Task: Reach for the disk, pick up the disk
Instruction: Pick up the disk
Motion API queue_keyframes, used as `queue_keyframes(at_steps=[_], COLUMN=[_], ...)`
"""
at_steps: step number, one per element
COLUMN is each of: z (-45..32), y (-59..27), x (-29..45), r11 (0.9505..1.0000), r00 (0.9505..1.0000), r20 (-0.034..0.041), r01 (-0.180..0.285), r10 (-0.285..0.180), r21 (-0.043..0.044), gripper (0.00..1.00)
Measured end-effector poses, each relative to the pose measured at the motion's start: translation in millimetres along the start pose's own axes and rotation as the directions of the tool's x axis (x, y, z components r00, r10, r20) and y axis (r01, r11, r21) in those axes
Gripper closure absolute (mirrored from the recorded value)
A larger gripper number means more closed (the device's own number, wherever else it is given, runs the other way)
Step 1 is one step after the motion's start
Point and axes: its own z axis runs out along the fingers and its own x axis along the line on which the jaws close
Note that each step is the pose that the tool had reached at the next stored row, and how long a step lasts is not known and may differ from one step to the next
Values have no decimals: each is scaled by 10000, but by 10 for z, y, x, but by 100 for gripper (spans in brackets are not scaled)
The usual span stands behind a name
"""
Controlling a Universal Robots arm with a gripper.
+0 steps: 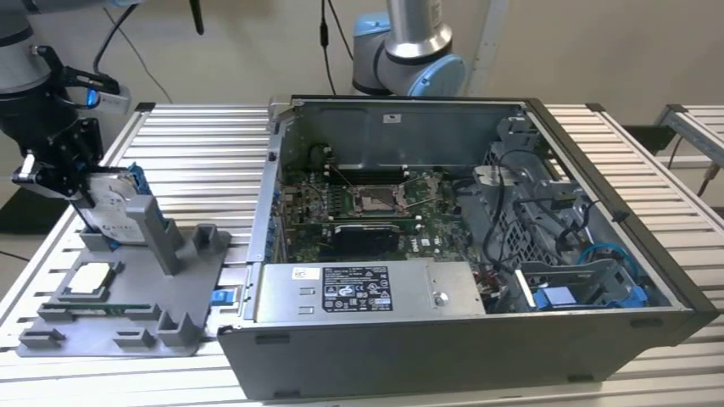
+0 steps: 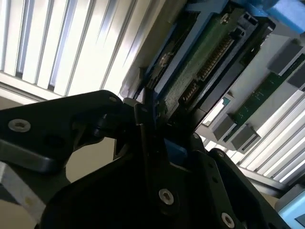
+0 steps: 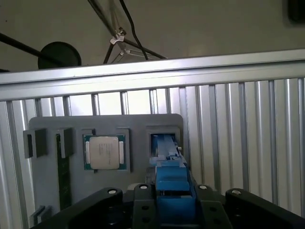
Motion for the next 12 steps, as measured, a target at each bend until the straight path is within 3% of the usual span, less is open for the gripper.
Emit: queue_keyframes(at_steps=[12], z=[1], y=[0], x=[0], r11=[10000], r00=[10000], r20=[-4], r01=[0], r10=[0], r21=[0], gripper=[100])
